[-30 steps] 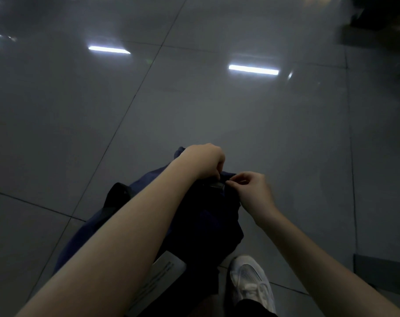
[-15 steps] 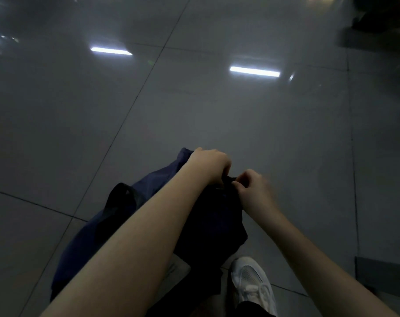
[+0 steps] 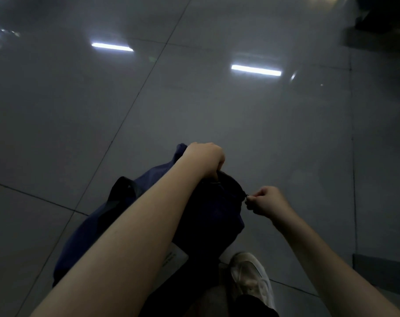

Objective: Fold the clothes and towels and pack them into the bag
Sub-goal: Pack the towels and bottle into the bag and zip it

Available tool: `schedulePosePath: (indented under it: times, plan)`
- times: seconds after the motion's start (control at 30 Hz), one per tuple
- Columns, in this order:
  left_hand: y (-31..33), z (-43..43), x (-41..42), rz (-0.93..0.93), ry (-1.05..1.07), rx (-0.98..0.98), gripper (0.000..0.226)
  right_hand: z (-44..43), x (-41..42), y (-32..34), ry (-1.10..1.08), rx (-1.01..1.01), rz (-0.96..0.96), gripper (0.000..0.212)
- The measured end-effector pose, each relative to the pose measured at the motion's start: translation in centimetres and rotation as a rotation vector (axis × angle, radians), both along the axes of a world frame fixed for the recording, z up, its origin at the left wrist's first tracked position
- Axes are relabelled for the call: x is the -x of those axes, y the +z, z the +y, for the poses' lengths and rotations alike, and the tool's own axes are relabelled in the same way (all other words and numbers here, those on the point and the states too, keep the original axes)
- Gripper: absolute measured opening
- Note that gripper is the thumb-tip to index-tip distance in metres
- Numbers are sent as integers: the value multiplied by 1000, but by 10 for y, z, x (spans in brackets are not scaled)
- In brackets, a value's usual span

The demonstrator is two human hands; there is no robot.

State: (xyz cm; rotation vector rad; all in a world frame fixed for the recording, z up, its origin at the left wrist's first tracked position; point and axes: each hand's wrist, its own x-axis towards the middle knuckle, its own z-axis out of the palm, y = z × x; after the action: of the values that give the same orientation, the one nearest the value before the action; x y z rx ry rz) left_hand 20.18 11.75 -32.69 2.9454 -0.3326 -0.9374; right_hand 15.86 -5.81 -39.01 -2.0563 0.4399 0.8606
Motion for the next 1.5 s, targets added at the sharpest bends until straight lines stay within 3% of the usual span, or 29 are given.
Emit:
schedulePosePath:
  times: [0.1, 0.2, 0.57, 0.73, 0.9, 1.17, 1.5]
  plan:
    - [1, 1, 2, 0, -13, 0, 14, -2, -1, -5, -131, -85, 169, 14]
    - [0, 1, 4, -11, -25, -4, 13, -1, -5, -19, -152, -73, 206, 14]
    - [-2, 9, 14, -27, -44, 14, 12, 13, -7, -74, 36, 184, -44, 32]
    - [-3, 11, 20, -43, -41, 22, 15, 16, -8, -77, 143, 255, -107, 13]
    - [-4, 7, 20, -49, -43, 15, 11, 16, -11, -85, 196, 281, -158, 12]
    - [1, -4, 13, -31, -47, -12, 18, -8, -21, -75, 328, 239, -208, 15]
    - [44, 13, 49, -178, 197, 96, 40, 11, -28, -8, 42, -117, -263, 22]
